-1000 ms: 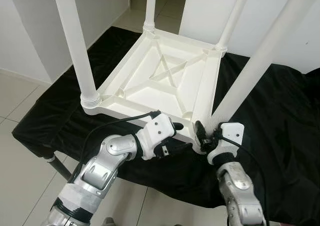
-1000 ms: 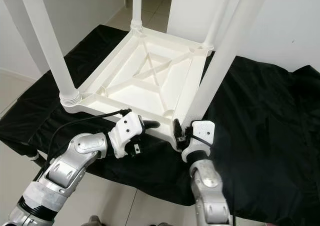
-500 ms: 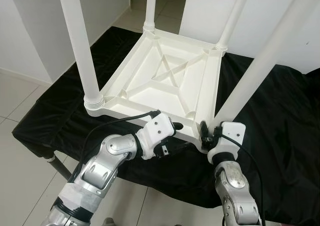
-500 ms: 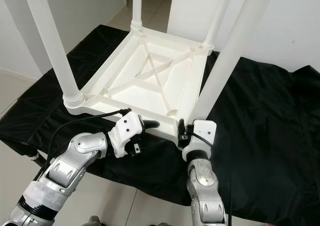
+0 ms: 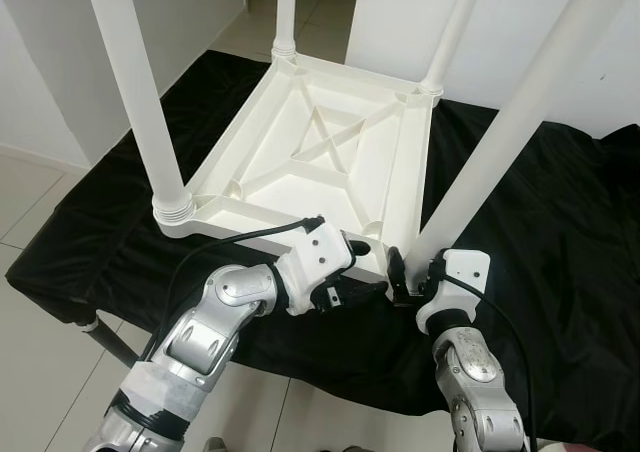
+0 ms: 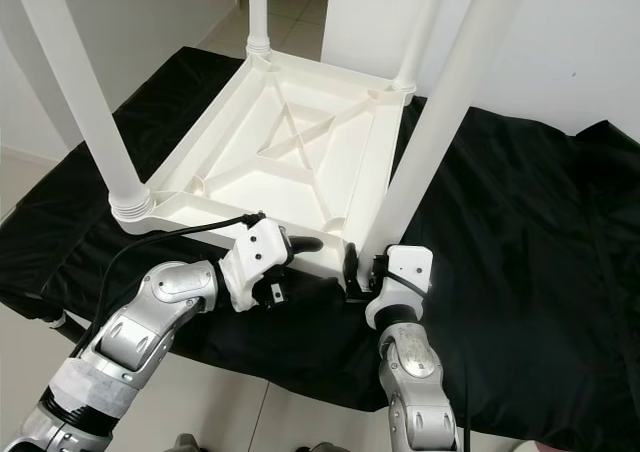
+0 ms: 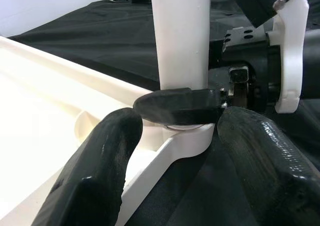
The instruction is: Building children table
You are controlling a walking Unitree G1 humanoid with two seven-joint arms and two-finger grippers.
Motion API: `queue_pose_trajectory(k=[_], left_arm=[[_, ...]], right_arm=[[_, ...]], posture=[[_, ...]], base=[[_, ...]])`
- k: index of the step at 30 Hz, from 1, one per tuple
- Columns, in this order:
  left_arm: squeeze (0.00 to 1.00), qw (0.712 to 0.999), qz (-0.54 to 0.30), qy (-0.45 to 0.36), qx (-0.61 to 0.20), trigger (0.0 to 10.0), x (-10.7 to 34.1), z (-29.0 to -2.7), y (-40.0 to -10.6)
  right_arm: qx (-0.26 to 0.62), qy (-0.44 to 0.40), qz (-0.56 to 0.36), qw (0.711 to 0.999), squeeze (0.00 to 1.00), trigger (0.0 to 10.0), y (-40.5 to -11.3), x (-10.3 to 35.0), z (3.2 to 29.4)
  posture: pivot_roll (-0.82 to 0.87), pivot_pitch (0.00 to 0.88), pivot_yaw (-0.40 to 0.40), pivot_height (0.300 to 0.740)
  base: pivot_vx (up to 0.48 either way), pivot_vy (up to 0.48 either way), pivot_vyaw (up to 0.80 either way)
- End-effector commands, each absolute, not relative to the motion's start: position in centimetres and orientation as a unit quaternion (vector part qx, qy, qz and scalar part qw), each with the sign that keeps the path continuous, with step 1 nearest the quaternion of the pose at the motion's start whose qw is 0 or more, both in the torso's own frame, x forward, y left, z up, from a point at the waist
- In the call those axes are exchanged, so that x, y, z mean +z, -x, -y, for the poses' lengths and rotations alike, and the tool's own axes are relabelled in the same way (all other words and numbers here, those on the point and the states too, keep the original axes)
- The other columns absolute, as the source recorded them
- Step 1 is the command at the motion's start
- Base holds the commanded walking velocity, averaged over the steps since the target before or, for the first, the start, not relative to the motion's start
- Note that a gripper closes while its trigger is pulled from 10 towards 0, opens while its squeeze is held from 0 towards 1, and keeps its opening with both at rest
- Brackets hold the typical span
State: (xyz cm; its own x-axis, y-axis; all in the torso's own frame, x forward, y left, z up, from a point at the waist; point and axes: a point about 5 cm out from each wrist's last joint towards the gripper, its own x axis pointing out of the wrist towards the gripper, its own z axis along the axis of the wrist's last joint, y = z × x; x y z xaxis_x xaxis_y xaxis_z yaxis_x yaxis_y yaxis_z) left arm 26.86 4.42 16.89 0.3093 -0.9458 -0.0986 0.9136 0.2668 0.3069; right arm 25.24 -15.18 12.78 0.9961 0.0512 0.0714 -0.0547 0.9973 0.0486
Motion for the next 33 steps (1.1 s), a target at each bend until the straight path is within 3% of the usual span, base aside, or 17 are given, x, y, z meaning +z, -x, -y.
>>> queue_pose_trajectory(k=[1, 2, 3, 13, 26, 27, 29, 30, 31, 32, 33], left_arm=[[0.07, 0.797, 0.048, -0.151, -0.582, 10.0, 16.5, -4.2, -26.6], [0.07, 0.797, 0.048, -0.151, -0.582, 10.0, 16.5, -4.2, -26.6], [0.07, 0.797, 0.048, -0.149, -0.583, 10.0, 16.4, -4.2, -26.5], [0.07, 0.796, 0.041, -0.152, -0.585, 10.0, 15.6, -4.5, -25.4], [0.07, 0.78, 0.041, -0.169, -0.601, 10.0, 15.2, -4.2, -24.9], [0.07, 0.778, 0.041, -0.17, -0.603, 10.0, 15.2, -4.2, -24.9], [0.07, 0.778, 0.041, -0.171, -0.603, 10.0, 15.2, -4.2, -24.9], [0.07, 0.778, 0.041, -0.172, -0.603, 10.0, 15.2, -4.2, -25.0], [0.07, 0.778, 0.041, -0.172, -0.603, 10.0, 15.2, -4.2, -25.0], [0.07, 0.778, 0.041, -0.174, -0.602, 10.0, 15.3, -4.2, -25.0], [0.07, 0.778, 0.042, -0.175, -0.602, 10.0, 15.3, -4.2, -25.1]], right_arm=[[0.036, -0.021, 0.034, 0.999, 1.0, 10.0, -25.2, 12.3, 15.9], [0.036, -0.021, 0.034, 0.999, 1.0, 10.0, -25.2, 12.3, 15.9], [0.049, -0.019, 0.041, 0.998, 0.0, 10.0, -25.2, 12.4, 15.9], [0.136, -0.002, 0.077, 0.988, 0.0, 10.0, -25.0, 13.0, 16.4], [0.261, 0.051, 0.055, 0.963, 0.0, 10.0, -26.4, 12.8, 17.8], [0.283, 0.054, 0.051, 0.956, 0.0, 8.1, -26.8, 12.8, 17.7], [0.292, 0.055, 0.049, 0.954, 0.0, 8.1, -27.0, 12.8, 17.7], [0.3, 0.058, 0.047, 0.951, 0.0, 4.5, -27.2, 12.7, 17.6], [0.306, 0.061, 0.046, 0.949, 0.0, 4.5, -27.3, 12.7, 17.7], [0.312, 0.062, 0.044, 0.947, 0.0, 0.0, -27.4, 12.6, 17.7], [0.317, 0.063, 0.042, 0.945, 0.0, 0.0, -27.5, 12.6, 17.7]], posture=[[0.01, 0.098, -0.095, 0.74], [0.01, 0.098, -0.095, 0.74], [0.01, 0.099, -0.098, 0.74], [0.02, 0.1, -0.097, 0.74], [0.03, 0.09, -0.084, 0.74], [0.03, 0.087, -0.084, 0.74], [0.03, 0.087, -0.084, 0.74], [0.03, 0.086, -0.085, 0.74], [0.03, 0.086, -0.085, 0.74], [0.03, 0.083, -0.086, 0.74], [0.03, 0.082, -0.087, 0.74]], base=[[0.0, 0.0, 0.0], [0.0, 0.0, 0.0], [0.0, 0.0, 0.0], [0.0, 0.0, 0.0], [0.0, 0.0, 0.0], [0.0, 0.0, 0.0], [0.0, 0.0, 0.0], [0.0, 0.0, 0.0], [0.0, 0.0, 0.0], [0.0, 0.0, 0.0], [0.0, 0.0, 0.0]])
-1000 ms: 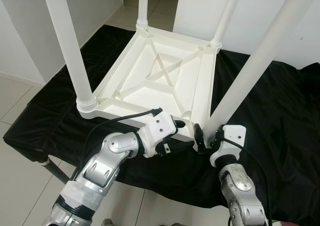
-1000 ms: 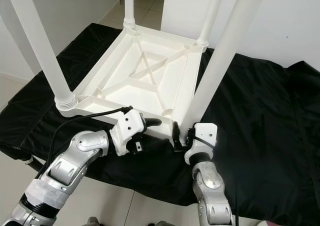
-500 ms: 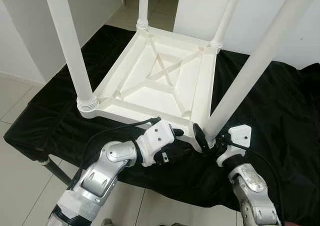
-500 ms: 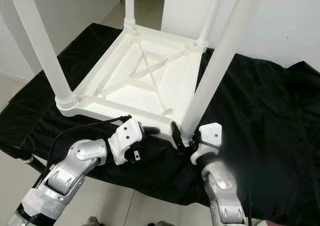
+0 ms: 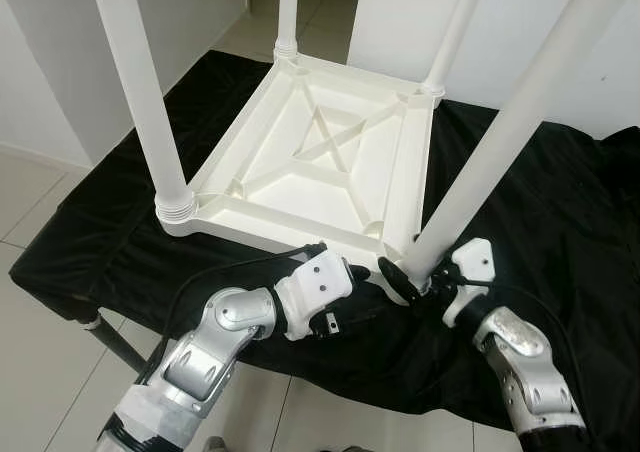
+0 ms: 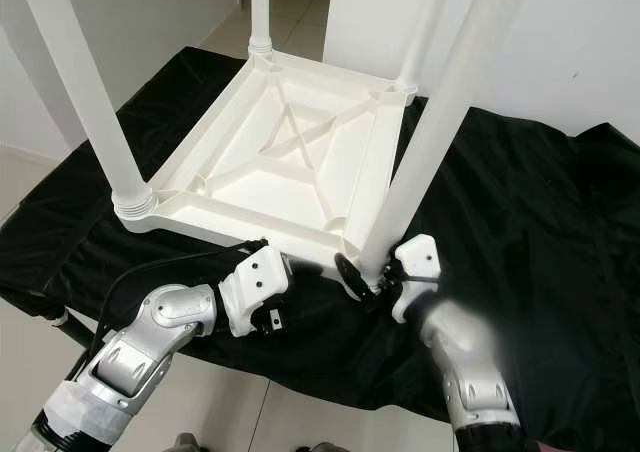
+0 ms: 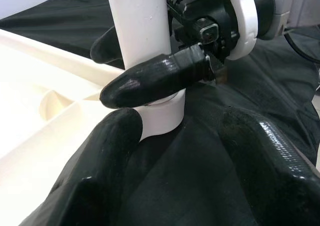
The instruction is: Building children table
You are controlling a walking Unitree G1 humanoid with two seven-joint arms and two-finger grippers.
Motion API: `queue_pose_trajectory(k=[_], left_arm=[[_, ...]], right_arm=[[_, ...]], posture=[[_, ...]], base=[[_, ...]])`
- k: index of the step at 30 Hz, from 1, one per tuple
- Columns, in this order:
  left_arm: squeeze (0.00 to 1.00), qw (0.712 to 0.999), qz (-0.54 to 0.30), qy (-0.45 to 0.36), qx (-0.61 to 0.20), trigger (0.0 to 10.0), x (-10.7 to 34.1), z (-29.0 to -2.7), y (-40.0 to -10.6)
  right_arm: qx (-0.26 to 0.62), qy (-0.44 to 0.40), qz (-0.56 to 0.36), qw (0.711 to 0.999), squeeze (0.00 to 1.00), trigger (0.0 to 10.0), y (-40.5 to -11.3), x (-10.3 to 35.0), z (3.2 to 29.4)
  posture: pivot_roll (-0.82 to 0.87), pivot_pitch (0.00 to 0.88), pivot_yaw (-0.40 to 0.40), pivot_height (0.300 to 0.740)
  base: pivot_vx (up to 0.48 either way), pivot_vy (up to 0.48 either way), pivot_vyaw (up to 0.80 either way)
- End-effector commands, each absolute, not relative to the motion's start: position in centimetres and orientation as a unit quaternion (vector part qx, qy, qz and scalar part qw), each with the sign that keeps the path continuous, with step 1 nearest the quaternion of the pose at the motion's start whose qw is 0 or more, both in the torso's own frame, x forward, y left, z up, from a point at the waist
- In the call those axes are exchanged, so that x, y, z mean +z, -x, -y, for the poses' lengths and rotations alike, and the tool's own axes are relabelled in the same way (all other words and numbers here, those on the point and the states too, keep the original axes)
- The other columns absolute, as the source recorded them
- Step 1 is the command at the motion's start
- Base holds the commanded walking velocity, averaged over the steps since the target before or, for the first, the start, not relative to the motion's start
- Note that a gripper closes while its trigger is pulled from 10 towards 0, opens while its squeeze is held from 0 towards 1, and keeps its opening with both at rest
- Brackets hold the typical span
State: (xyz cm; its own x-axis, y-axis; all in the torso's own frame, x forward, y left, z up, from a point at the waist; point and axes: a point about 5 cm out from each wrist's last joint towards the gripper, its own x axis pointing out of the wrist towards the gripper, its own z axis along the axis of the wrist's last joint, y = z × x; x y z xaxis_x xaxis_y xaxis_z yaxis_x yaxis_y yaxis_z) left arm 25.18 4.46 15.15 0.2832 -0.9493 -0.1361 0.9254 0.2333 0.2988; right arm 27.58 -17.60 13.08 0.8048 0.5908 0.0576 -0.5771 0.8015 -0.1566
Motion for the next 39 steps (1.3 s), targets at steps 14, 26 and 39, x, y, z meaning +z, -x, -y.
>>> queue_pose_trajectory(k=[14, 26, 39], left_arm=[[0.07, 0.779, 0.046, -0.176, -0.6, 10.0, 15.4, -4.2, -25.2], [0.07, 0.775, 0.045, -0.177, -0.605, 10.0, 15.3, -4.1, -25.0], [0.07, 0.772, 0.046, -0.176, -0.609, 10.0, 15.3, -4.0, -25.1]], right_arm=[[0.338, 0.048, 0.029, 0.94, 0.0, 3.8, -27.5, 11.8, 17.8], [0.274, 0.02, 0.037, 0.961, 0.0, 10.0, -25.9, 12.1, 16.6], [0.163, 0.032, 0.019, 0.986, 0.0, 10.0, -25.3, 11.8, 15.8]], posture=[[0.04, 0.074, -0.09, 0.74], [0.03, 0.073, -0.086, 0.74], [0.02, 0.073, -0.078, 0.74]], base=[[0.0, 0.0, 0.0], [0.0, 0.0, 0.0], [0.0, 0.0, 0.0]])
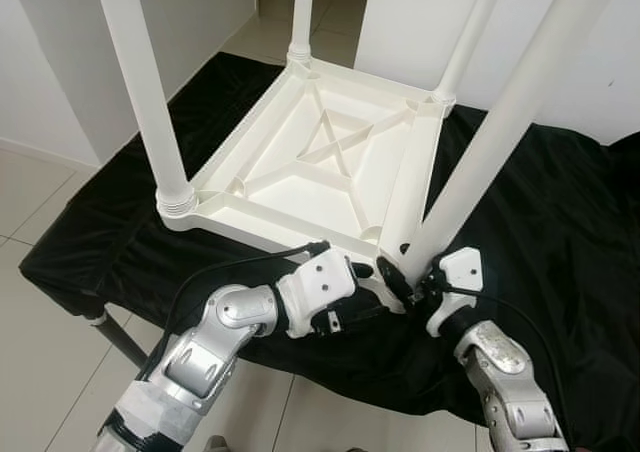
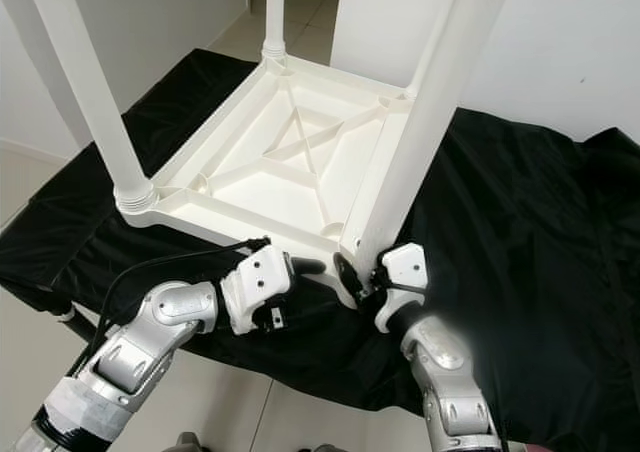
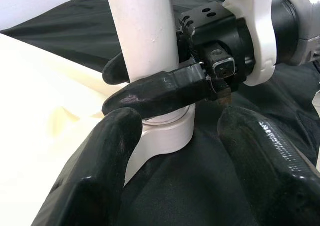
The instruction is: Building children table
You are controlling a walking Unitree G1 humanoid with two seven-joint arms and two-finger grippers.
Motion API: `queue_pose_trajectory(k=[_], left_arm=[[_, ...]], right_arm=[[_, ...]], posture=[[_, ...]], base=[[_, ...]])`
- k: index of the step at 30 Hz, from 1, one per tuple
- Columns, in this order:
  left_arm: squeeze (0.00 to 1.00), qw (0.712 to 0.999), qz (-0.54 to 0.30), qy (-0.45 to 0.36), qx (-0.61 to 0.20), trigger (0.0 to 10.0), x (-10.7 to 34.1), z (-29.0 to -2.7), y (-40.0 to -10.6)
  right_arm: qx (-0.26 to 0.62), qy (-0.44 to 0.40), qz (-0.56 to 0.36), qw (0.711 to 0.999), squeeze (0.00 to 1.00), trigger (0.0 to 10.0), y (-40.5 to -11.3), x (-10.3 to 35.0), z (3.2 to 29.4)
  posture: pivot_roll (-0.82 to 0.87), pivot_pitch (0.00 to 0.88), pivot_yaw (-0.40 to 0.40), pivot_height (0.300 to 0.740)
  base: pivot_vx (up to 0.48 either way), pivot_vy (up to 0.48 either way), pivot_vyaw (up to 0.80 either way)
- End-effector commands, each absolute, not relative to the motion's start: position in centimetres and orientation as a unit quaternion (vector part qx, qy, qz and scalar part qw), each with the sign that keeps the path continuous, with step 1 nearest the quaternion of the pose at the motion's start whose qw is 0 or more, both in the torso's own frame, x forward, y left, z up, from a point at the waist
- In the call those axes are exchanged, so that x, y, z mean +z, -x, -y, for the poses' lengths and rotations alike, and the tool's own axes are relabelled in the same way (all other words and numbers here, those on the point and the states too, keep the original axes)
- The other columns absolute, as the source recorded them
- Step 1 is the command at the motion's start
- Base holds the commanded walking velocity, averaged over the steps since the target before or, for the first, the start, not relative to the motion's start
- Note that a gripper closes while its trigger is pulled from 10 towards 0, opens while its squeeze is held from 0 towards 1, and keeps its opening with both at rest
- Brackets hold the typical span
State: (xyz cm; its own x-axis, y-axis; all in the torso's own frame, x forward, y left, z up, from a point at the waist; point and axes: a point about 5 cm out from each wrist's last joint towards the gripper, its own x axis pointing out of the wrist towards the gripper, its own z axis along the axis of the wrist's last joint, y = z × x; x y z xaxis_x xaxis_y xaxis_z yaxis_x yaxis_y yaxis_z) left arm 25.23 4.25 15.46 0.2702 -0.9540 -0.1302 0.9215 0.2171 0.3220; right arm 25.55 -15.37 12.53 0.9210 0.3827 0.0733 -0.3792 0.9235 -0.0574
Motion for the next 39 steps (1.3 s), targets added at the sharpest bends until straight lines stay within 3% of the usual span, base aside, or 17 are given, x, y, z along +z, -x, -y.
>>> queue_pose_trajectory(k=[1, 12, 17, 23, 39], left_arm=[[0.07, 0.772, 0.046, -0.176, -0.609, 10.0, 15.3, -4.0, -25.1], [0.07, 0.772, 0.046, -0.176, -0.609, 10.0, 15.3, -4.1, -25.2], [0.07, 0.772, 0.048, -0.176, -0.609, 10.0, 15.3, -3.9, -25.2], [0.07, 0.772, 0.047, -0.176, -0.608, 10.0, 15.3, -3.9, -25.2], [0.07, 0.778, 0.051, -0.175, -0.602, 10.0, 15.5, -3.9, -25.4]], right_arm=[[0.163, 0.032, 0.019, 0.986, 0.0, 10.0, -25.3, 11.8, 15.8], [0.058, 0.009, -0.001, 0.998, 0.0, 10.0, -25.0, 11.2, 15.5], [-0.052, 0.001, -0.019, 0.998, 0.0, 10.0, -25.1, 10.5, 16.5], [-0.123, 0.002, -0.025, 0.992, 0.0, 10.0, -25.2, 10.4, 17.3], [-0.102, -0.015, -0.017, 0.994, 0.0, 10.0, -25.8, 10.7, 15.7]], posture=[[0.02, 0.073, -0.078, 0.74], [0.02, 0.073, -0.078, 0.74], [0.02, 0.078, -0.083, 0.74], [0.02, 0.082, -0.084, 0.74], [0.01, 0.1, -0.09, 0.74]], base=[[0.0, 0.0, 0.0], [0.0, 0.0, 0.0], [0.0, 0.0, 0.0], [0.0, 0.0, 0.0], [0.0, 0.0, 0.0]])
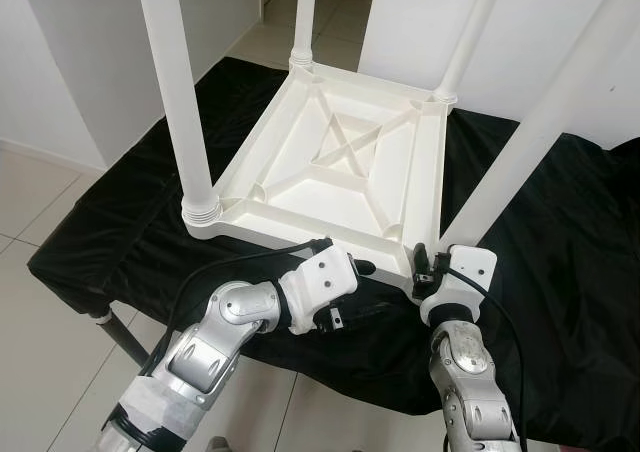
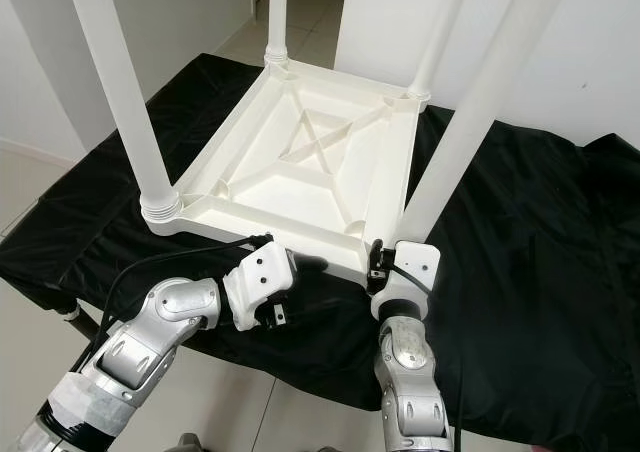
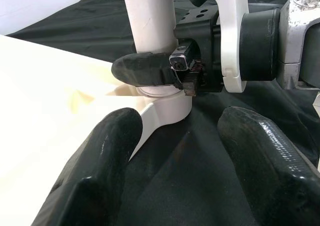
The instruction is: Building children table
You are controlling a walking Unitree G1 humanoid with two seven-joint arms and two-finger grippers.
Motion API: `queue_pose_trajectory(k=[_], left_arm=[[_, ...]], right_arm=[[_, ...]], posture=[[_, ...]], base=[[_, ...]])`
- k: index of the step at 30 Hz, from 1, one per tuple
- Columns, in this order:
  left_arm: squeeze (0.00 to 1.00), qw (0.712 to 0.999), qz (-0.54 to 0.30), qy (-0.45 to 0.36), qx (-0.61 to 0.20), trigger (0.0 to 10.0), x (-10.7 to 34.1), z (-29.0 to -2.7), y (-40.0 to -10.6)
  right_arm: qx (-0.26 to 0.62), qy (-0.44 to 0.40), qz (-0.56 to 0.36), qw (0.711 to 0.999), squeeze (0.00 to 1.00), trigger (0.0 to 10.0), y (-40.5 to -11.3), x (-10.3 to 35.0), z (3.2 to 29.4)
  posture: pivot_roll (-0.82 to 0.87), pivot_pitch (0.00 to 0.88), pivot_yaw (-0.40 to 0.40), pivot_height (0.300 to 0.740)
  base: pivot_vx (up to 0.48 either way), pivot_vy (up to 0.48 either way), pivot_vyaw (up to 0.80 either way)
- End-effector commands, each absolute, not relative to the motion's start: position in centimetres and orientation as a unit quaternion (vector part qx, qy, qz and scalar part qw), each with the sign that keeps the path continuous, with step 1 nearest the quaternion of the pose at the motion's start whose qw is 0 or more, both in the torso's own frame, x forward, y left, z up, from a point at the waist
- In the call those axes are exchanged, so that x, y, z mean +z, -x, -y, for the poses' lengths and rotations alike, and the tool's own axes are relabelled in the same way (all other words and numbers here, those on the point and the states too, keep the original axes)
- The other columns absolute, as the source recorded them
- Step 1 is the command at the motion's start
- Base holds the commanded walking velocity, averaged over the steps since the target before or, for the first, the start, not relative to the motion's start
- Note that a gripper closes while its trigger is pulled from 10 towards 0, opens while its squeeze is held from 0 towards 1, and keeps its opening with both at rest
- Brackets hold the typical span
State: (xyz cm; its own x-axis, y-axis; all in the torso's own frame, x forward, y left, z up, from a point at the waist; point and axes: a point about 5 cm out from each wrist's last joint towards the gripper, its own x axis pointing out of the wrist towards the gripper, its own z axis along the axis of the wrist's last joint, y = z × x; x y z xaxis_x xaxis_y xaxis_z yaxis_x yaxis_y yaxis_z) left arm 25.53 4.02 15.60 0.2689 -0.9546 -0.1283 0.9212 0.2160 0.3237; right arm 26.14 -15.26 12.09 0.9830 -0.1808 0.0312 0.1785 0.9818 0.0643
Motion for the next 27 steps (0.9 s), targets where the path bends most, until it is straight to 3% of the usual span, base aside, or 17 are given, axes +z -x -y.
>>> queue_pose_trajectory(k=[1, 2, 3, 5, 6, 18, 19, 20, 21, 27], left_arm=[[0.07, 0.777, 0.051, -0.174, -0.602, 10.0, 15.5, -3.8, -25.4], [0.07, 0.777, 0.051, -0.174, -0.602, 10.0, 15.5, -3.8, -25.4], [0.07, 0.777, 0.052, -0.172, -0.603, 10.0, 15.6, -3.8, -25.3], [0.07, 0.777, 0.052, -0.172, -0.603, 10.0, 15.6, -3.7, -25.4], [0.07, 0.777, 0.053, -0.172, -0.603, 10.0, 15.6, -3.7, -25.4], [0.07, 0.776, 0.054, -0.173, -0.604, 10.0, 15.7, -3.8, -25.4], [0.07, 0.776, 0.054, -0.174, -0.603, 10.0, 15.8, -3.9, -25.5], [0.07, 0.777, 0.054, -0.175, -0.602, 10.0, 15.8, -3.9, -25.6], [0.07, 0.778, 0.054, -0.175, -0.601, 10.0, 15.8, -4.0, -25.6], [0.07, 0.79, 0.059, -0.157, -0.589, 10.0, 16.5, -4.6, -26.0]], right_arm=[[-0.101, -0.013, -0.014, 0.995, 0.0, 10.0, -25.7, 10.8, 15.7], [-0.101, -0.013, -0.014, 0.995, 0.0, 10.0, -25.7, 10.8, 15.7], [-0.099, -0.011, -0.01, 0.995, 0.69, 10.0, -25.7, 10.9, 15.8], [-0.098, -0.011, -0.009, 0.995, 0.69, 10.0, -25.6, 10.9, 15.9], [-0.097, -0.01, -0.007, 0.995, 1.0, 10.0, -25.6, 10.9, 15.9], [-0.018, 0.003, 0.047, 0.999, 1.0, 10.0, -25.2, 12.2, 16.0], [-0.004, 0.006, 0.056, 0.998, 0.79, 10.0, -25.2, 12.5, 15.9], [0.007, 0.007, 0.062, 0.998, 0.29, 10.0, -25.2, 12.7, 15.9], [0.013, 0.007, 0.067, 0.998, 0.0, 10.0, -25.2, 12.9, 15.9], [0.048, 0.021, 0.108, 0.993, 0.0, 10.0, -24.5, 13.7, 15.5]], posture=[[0.0, 0.1, -0.09, 0.74], [0.0, 0.1, -0.09, 0.74], [0.0, 0.101, -0.089, 0.74], [0.0, 0.101, -0.089, 0.74], [0.0, 0.102, -0.089, 0.74], [0.01, 0.108, -0.082, 0.74], [0.01, 0.108, -0.083, 0.74], [0.02, 0.107, -0.086, 0.74], [0.02, 0.107, -0.086, 0.74], [0.02, 0.107, -0.095, 0.74]], base=[[0.0, 0.0, 0.0], [0.0, 0.0, 0.0], [0.0, 0.0, 0.0], [0.0, 0.0, 0.0], [0.0, 0.0, 0.0], [0.0, 0.0, 0.0], [0.0, 0.0, 0.0], [0.0, 0.0, 0.0], [0.0, 0.0, 0.0], [0.0, 0.0, 0.0]])
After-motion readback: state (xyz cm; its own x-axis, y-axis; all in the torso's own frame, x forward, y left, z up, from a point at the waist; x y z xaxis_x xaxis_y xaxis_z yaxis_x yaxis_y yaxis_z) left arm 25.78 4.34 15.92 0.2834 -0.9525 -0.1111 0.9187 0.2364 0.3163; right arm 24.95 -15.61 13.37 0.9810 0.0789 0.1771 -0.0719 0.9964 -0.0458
